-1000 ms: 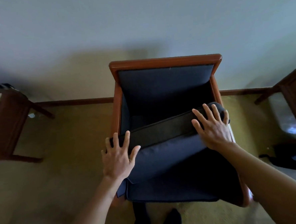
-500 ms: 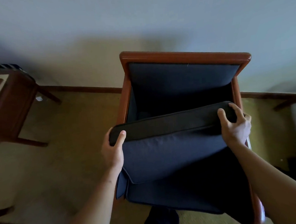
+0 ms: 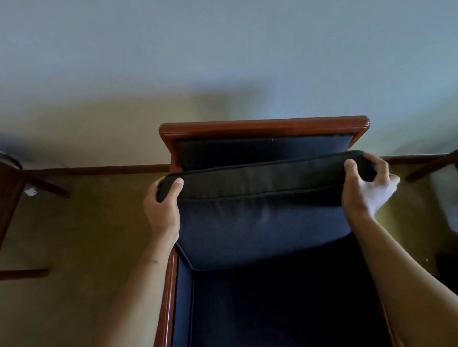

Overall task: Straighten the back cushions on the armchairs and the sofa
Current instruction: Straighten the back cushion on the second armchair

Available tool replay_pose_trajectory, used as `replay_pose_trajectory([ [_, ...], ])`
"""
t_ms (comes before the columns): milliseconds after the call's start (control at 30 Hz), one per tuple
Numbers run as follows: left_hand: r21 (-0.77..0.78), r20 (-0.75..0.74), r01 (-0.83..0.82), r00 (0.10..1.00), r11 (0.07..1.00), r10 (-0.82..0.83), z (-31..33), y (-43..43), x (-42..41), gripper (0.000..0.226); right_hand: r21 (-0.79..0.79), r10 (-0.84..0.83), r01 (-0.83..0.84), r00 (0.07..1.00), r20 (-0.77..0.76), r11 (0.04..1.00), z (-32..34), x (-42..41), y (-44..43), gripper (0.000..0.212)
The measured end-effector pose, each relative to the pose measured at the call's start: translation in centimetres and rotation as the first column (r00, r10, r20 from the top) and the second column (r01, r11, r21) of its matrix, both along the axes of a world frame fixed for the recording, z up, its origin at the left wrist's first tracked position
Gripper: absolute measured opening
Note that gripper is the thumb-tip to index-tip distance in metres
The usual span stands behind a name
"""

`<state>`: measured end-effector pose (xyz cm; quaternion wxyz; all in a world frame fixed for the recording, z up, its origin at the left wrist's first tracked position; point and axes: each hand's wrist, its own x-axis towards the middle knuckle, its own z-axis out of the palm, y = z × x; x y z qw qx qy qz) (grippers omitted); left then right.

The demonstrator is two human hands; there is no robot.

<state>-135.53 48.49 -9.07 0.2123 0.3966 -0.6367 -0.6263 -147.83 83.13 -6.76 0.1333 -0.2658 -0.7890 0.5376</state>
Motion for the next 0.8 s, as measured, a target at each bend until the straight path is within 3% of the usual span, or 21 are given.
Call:
replay_pose_trajectory([
  [200,0.012,-0.044,0.077,0.996,0.997,-0.076,0.5,-2.3,-8.4,0.035,0.046,-0.009,0.011,0.999,-0.036,0.999,0.3,-5.7,-0.4,0.039],
  [533,-0.064,0.141,0.164,0.978,0.984,-0.153,-3.9,-3.4,-13.2,0.039,0.161,0.044,-0.058,0.995,0.088,0.985,-4.3,-9.2,-1.6,0.041],
  [700,-0.233,0.221,0.236,0.958,0.944,-0.185,-6.3,-3.5,-12.8,0.05,0.274,0.081,-0.114,0.988,0.128,0.955,-6.8,-9.1,-1.8,0.041],
  [800,-0.424,0.32,0.292,0.934,0.858,-0.16,-6.3,-3.0,-13.1,0.046,0.4,0.103,-0.161,0.981,0.164,0.902,-7.7,-9.3,-2.0,0.044],
])
